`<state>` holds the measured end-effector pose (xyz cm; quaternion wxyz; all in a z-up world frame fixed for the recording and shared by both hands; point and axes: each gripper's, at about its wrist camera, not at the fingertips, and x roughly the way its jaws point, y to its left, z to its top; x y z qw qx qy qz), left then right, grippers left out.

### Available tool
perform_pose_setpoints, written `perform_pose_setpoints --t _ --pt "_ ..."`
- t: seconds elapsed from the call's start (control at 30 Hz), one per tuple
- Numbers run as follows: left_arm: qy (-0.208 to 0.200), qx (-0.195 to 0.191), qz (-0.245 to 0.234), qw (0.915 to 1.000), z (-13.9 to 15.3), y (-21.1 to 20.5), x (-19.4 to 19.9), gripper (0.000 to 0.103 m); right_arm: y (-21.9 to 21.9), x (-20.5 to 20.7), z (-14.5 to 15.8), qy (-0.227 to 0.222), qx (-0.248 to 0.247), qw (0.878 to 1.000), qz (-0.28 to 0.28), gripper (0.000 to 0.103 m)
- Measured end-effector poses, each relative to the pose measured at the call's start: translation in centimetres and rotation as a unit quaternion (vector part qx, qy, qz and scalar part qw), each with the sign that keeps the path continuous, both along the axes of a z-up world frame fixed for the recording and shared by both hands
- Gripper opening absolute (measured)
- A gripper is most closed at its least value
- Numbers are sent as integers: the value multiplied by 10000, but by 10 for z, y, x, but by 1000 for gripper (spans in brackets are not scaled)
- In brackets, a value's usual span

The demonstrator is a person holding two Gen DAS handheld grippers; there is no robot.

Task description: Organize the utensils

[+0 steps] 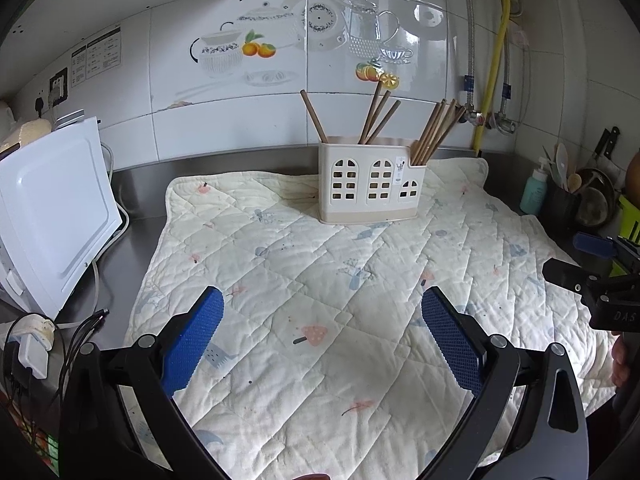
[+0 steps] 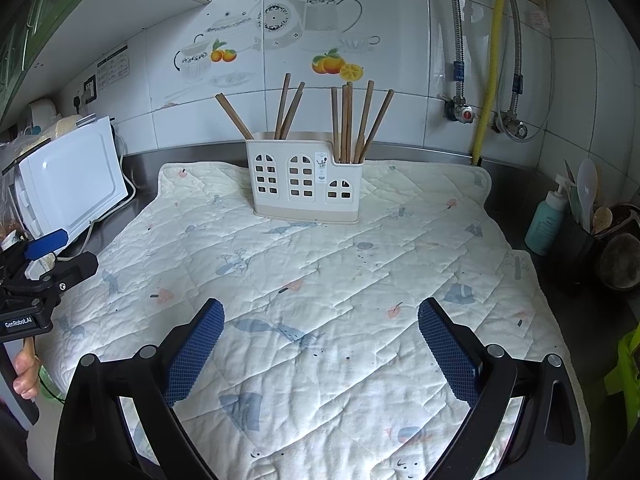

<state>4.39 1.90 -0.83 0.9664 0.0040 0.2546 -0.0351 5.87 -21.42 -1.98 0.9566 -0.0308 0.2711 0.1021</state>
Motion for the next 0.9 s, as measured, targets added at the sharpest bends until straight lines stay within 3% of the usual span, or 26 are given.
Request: perform_pose_setpoints --t 0.9 --pt "69 2 13 10000 -4 -2 -1 98 1 -1 0 -9 -6 10000 11 94"
